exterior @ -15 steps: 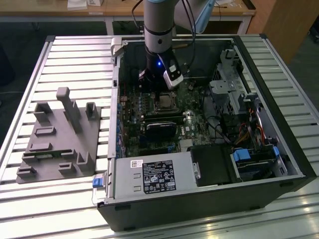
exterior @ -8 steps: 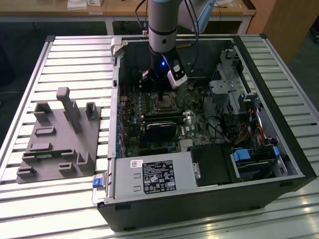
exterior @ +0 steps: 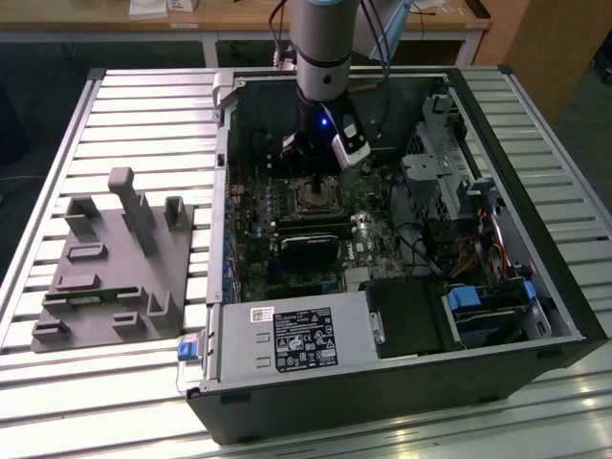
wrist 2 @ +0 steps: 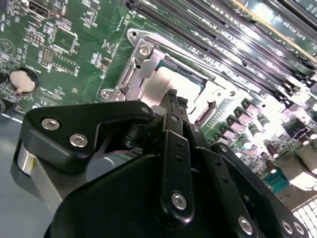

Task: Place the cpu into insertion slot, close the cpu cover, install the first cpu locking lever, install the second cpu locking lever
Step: 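Close the cpu cover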

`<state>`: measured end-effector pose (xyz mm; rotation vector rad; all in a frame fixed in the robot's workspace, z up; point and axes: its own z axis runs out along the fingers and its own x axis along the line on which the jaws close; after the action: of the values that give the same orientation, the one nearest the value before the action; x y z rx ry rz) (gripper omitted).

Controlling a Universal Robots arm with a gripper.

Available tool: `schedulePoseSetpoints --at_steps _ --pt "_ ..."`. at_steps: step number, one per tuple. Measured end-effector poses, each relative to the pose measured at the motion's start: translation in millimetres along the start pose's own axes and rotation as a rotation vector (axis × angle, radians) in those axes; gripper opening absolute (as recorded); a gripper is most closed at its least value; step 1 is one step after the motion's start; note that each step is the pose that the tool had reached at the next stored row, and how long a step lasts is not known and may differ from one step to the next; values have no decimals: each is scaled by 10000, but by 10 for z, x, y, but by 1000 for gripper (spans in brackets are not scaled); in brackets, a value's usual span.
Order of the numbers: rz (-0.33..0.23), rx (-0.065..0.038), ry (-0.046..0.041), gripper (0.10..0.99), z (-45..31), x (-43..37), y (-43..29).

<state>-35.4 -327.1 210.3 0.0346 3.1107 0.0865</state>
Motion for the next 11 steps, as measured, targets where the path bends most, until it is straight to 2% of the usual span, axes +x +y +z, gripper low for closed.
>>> schedulePoseSetpoints --at_steps 4,11 --pt "1 1 0 106 -34 -2 3" --pt "1 -1 -1 106 -164 -6 10"
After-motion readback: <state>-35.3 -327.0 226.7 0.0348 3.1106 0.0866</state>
